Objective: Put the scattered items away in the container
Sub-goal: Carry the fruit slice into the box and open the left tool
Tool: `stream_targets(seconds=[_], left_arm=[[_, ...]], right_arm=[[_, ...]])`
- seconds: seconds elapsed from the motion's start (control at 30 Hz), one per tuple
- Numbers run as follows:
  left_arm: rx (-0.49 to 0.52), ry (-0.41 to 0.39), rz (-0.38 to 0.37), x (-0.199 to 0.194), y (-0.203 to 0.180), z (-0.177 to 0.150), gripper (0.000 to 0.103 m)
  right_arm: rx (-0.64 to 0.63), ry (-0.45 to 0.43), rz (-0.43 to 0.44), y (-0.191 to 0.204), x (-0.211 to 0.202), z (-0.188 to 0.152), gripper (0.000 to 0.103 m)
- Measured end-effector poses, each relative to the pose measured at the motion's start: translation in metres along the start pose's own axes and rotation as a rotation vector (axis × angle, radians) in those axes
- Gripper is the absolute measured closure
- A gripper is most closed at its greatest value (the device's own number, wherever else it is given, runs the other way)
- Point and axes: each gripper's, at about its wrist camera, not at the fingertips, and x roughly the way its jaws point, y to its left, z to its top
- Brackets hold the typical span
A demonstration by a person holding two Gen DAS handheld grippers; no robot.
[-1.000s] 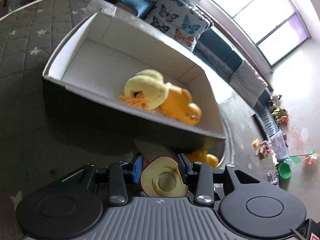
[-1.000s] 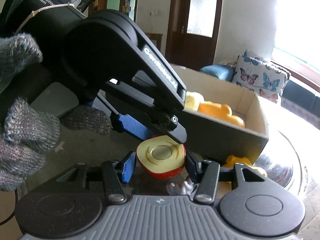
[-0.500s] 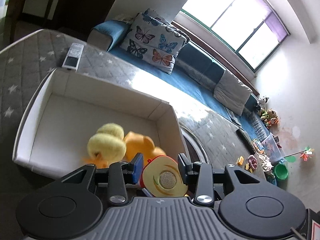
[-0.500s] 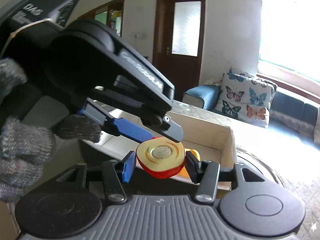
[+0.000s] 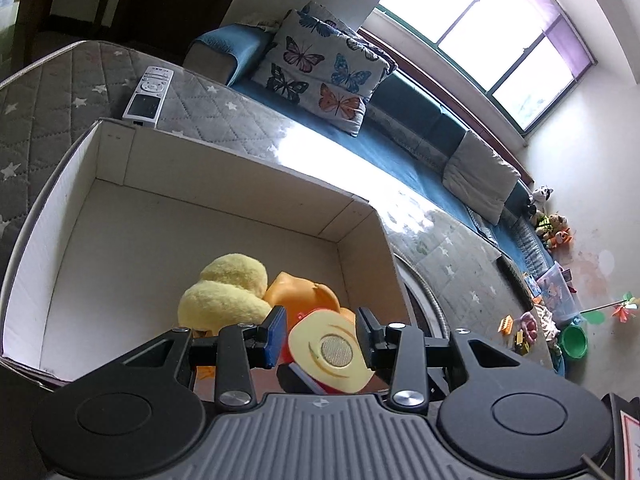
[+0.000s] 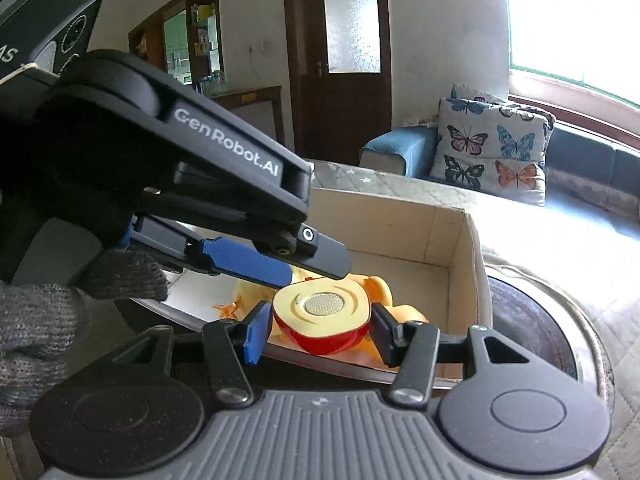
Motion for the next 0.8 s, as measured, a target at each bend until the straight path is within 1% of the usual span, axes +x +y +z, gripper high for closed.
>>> stream_targets(seconds=[0.37,0.4,0.43,0.47,0.6,0.7,0.8], left_arm=[[0.019,-0.014,0.013,-0.012,-0.001,-0.012,0.063],[0.022,-0.015,0.014,-0.014,-0.002,-0.013,0.063],[0.024,-0.016,0.014,-0.016,-0.003,-0.015,0.063],[0.028,-0.018,0.014,-0.018,-0.003,-0.017,0.063],[0.037,-0.022,0.014,-0.024,-0.005,-0.024,0.063],[0.041,-0.021,0.016,-0.029,-0.006,-0.030,0.063],[0.048,-0.019,0.020,-0.033,-0.008,-0.037,0.063]], right_arm=[[-0.004,-0.005,-0.014,0.001,-0.010,-0.003,0.048],[-0.005,-0.008,-0.017,0.001,-0.013,-0.003,0.046],[-0.007,-0.012,-0.020,0.002,-0.015,-0.003,0.041],[-0.009,-0.016,-0.023,0.003,-0.018,-0.004,0.040],[-0.018,-0.029,-0.033,0.007,-0.030,-0.009,0.039],[-0.025,-0.038,-0.041,0.010,-0.039,-0.013,0.032],[-0.028,-0.040,-0.047,0.011,-0.046,-0.017,0.032]])
